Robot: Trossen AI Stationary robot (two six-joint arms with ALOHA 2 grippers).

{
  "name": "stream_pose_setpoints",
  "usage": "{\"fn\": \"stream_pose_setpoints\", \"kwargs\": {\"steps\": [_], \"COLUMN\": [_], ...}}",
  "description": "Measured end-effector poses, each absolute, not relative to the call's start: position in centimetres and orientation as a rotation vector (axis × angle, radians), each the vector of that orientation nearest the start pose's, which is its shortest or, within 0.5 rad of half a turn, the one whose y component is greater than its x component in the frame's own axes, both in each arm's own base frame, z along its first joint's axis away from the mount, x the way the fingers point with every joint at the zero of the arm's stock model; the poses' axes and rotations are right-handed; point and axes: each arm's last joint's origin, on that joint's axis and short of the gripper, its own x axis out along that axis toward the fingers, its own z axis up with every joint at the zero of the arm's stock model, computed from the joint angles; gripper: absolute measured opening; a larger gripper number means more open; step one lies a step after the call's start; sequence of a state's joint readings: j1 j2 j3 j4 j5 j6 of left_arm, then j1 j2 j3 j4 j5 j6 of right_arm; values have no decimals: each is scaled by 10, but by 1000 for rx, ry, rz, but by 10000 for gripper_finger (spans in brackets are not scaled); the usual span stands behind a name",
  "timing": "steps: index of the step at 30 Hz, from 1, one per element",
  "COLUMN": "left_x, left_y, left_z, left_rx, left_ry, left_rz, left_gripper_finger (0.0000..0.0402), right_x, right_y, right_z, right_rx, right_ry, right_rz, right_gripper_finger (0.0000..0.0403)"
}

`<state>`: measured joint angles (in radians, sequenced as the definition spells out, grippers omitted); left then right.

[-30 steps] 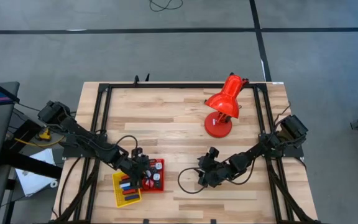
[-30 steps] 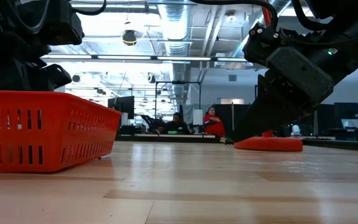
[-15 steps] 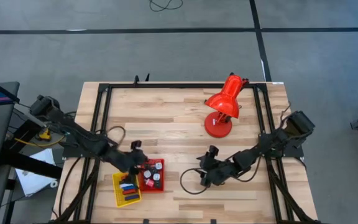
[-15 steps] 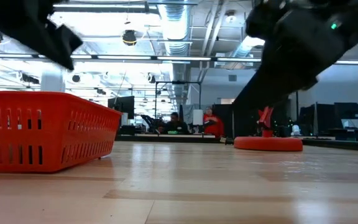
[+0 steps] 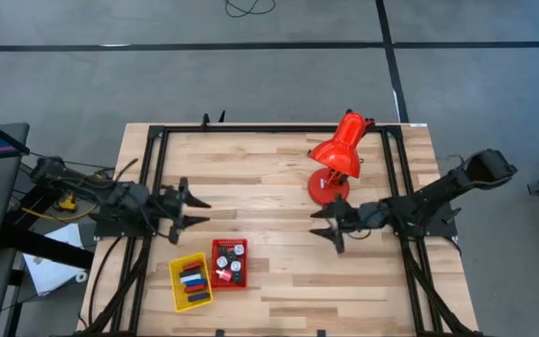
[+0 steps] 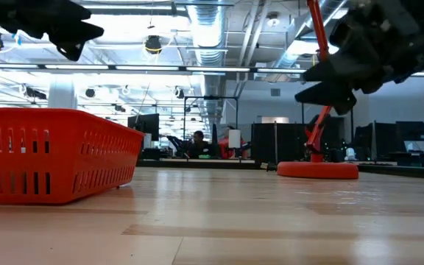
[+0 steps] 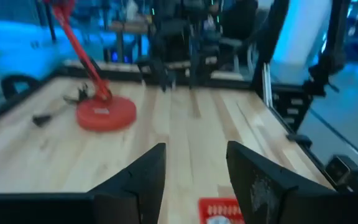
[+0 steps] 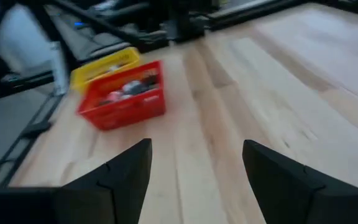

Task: Pick & Place Office items
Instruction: Return to Home Position

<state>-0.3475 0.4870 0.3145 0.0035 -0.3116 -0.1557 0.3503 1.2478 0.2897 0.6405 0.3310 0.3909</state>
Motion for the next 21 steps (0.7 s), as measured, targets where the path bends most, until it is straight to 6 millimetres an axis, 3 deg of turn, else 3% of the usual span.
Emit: {"fn": "stream_pose_setpoints", "kwargs": {"steps": [9,14,21], "left_x": [98,88,82], "left_y": [-16,-6,-1], "left_z": [215,211,207], "left_rx": [-59,-60,-35], "left_ry": [-12,-14,5], "left_rz": [21,95,100], "left_gripper_finger": [163,167,166], "right_x": [177,155,136], "right_y": [27,5,-8], "right_z": [170,161,155], "right_rx": [198,213,212], "right_ry": [116,110,87], "right_rz": [-4,-85,-164], "right_gripper_finger": [244,244,244]}}
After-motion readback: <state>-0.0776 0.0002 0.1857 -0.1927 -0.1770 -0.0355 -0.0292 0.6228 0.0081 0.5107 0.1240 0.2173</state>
